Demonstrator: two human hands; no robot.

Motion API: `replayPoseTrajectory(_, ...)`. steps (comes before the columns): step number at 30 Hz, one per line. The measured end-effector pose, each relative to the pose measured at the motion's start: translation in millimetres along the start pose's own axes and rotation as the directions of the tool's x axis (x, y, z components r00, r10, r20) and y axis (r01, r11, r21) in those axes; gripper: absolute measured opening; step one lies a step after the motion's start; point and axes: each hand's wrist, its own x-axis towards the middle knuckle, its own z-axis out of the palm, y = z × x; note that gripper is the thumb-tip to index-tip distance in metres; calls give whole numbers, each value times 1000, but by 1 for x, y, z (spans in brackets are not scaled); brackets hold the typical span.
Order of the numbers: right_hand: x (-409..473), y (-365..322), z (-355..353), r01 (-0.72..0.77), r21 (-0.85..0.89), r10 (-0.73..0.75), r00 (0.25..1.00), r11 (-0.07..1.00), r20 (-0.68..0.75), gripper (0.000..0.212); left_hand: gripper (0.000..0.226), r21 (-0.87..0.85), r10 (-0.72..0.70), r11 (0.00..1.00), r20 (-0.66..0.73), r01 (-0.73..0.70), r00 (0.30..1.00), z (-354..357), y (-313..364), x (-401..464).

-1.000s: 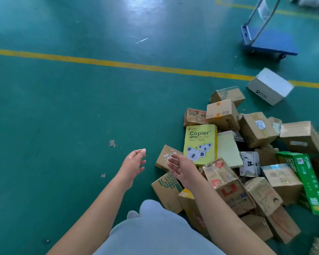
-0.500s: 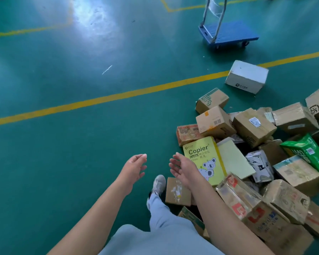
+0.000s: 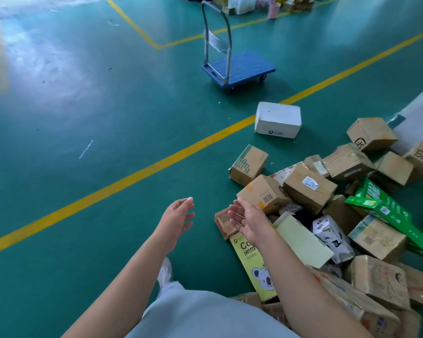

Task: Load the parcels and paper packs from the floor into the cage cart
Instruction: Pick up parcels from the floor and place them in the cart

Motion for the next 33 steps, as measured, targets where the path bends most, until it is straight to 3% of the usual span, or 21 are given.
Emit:
replayPoseTrajectory(6,69,-60,61,44,62,-37,993,997,-111,22,28,23,-19,1000,123,16,992,-14,76,110)
replayPoseTrajectory(14,151,-157,172,151,129,-117,965,980,-234,21,27,70,13,997,259,-32,966,-41,232,245)
replayPoseTrajectory(18,185,-183,210,127,168,-77,958,978,-276,21,27,113,-33,994,283,1,959,-47,273,300)
replayPoseTrajectory(25,253,-259,238,140,204,-59,932,969,-357,16,26,173,-80,985,347,20,934,-25,336,395)
replayPoseTrajectory(33,388,-362,231,159,318,-38,934,935,-355,17,30,283,-90,959,367,-19,926,56,429,534)
